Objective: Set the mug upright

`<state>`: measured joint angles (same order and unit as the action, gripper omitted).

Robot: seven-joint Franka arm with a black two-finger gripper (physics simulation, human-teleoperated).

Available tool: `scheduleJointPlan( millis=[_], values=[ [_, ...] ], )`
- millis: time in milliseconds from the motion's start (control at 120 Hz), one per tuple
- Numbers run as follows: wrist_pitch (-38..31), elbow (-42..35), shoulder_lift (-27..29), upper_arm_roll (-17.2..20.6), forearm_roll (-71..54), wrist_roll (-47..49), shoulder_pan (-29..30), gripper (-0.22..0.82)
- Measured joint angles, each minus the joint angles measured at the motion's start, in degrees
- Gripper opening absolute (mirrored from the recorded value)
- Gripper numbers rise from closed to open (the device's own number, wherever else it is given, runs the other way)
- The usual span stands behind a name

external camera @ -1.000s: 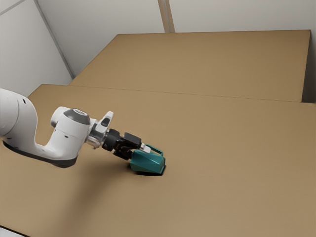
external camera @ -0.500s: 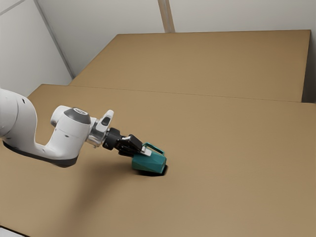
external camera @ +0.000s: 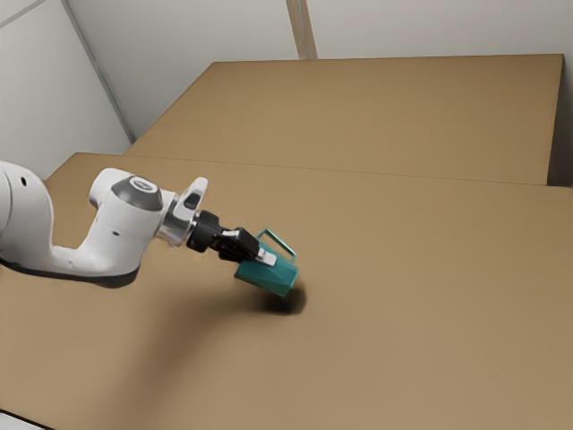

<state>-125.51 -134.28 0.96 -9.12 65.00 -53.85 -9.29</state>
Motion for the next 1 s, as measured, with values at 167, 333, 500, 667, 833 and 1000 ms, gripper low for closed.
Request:
scheduleJointPlan(
  millis=[167, 333, 500, 667, 833, 1000],
  values=[
    [0.4, 4.2, 0.1, 0.4, -11.9, 2.4, 0.5, -0.17],
    [1.3, 6.6, 0.3, 4.6, -22.1, 5.3, 5.6, -0.17],
    [3.0, 10.4, 0.6, 6.6, -36.2, 9.1, 8.1, -0.17],
    [4.5, 10.8, 1.8, 7.2, -48.7, 13.5, 7.4, -0.17],
    [4.9, 8.9, 3.8, 7.6, -56.2, 18.6, 4.4, -0.17],
    [4.8, 6.0, 6.5, 7.7, -60.5, 23.8, 3.6, -0.17]
  ],
)
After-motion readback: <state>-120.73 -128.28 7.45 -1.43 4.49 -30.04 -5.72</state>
